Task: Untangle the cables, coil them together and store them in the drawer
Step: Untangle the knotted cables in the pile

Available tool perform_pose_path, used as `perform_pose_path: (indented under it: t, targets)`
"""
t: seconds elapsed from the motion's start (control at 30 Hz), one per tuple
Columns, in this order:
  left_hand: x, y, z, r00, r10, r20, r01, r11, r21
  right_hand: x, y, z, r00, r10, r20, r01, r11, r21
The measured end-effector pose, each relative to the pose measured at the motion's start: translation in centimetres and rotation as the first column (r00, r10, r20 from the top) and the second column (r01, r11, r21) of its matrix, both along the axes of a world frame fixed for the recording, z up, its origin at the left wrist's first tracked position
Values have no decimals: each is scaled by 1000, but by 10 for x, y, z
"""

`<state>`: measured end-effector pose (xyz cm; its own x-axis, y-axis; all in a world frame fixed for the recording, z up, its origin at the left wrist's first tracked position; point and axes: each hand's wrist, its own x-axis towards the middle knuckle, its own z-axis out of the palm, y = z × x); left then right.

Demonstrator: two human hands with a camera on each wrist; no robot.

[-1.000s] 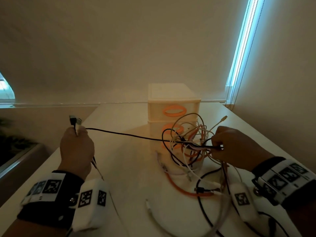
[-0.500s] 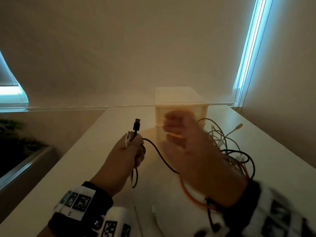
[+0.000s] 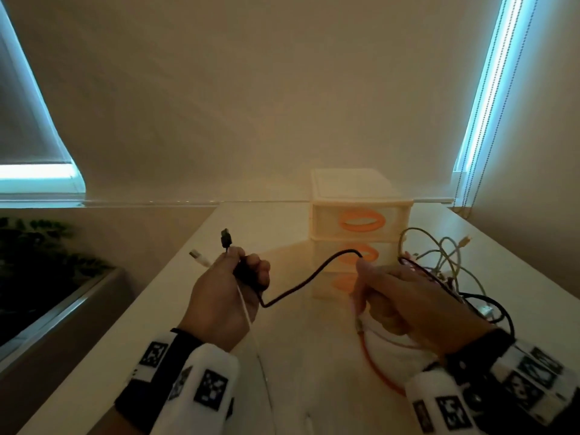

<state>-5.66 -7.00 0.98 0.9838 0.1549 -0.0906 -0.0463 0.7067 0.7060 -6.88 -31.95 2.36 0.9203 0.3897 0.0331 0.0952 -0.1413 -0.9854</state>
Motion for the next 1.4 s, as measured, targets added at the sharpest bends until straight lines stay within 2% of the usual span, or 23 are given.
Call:
perform_pose_path:
  t: [0.03, 0.1, 0.17, 0.23, 0.33, 0.4, 0.5, 0.6, 0.67, 0.73, 0.8, 0.9, 0.97, 1.03, 1.1, 1.17, 1.23, 1.3, 1.4]
  targets:
    - [1, 4, 3, 1000, 5, 2, -5, 994, -107, -2, -4, 3, 998, 53, -20, -54, 996, -69]
    - [3, 12, 9, 999, 9, 35, 0, 969, -248, -4, -9, 7, 996, 82, -29, -87, 949, -305]
    - [1, 18, 17, 996, -1, 87, 31, 939, -341, -1, -11, 3, 999, -5, 42, 26, 853, -521]
    - [-2, 22, 23, 989, -19, 146, 73, 924, -375, 9, -17, -5, 977, -162, 138, 212, 802, -559]
    - [-8, 19, 24, 956, -149, 251, 218, 936, -276, 22, -23, -14, 928, -359, 101, 364, 812, -457]
    - [-13, 9, 18, 872, -358, 333, 437, 876, -203, 24, -23, -15, 910, -409, 72, 400, 818, -413]
    - [-23, -9, 7, 653, -658, 376, 727, 684, -64, 24, -20, -12, 888, -441, 129, 454, 801, -391]
    - [-32, -28, -6, 477, -836, 271, 824, 533, 193, 30, -20, -13, 870, -474, 134, 491, 807, -327]
    - [-32, -35, -13, 432, -885, 173, 828, 466, 313, 31, -16, -13, 848, -490, 200, 530, 792, -305]
    - [-31, -37, -16, 446, -892, 79, 834, 446, 326, 30, -12, -12, 837, -480, 262, 538, 807, -244]
    - [-31, -37, -16, 478, -878, 28, 843, 468, 264, 29, -10, -7, 842, -484, 237, 512, 856, -68]
    - [-24, -36, -19, 582, -813, -2, 788, 563, 250, 24, -12, 4, 869, -485, 103, 444, 853, 273]
    - [-18, -33, -21, 667, -745, 5, 712, 639, 291, 14, -6, 10, 920, -375, 115, 321, 888, 328]
    - [-12, -31, -21, 728, -685, 18, 651, 699, 296, 0, 6, 15, 957, -237, 168, 181, 938, 295]
    - [-6, -28, -21, 784, -618, 62, 585, 768, 260, -17, 22, 16, 969, -75, 234, 29, 981, 194]
    - [-4, -23, -16, 821, -556, 132, 532, 828, 178, -28, 37, 9, 943, 125, 308, -121, 992, -31]
    - [-4, -16, -8, 869, -472, 147, 469, 881, 56, -30, 47, -3, 909, 298, 292, -215, 935, -283]
    - [-6, -9, 1, 914, -365, 178, 384, 919, -90, -23, 47, -11, 910, 342, 235, -235, 891, -388]
    - [-4, 4, 6, 950, -239, 200, 288, 917, -276, -8, 33, -17, 935, 235, 265, -107, 901, -420]
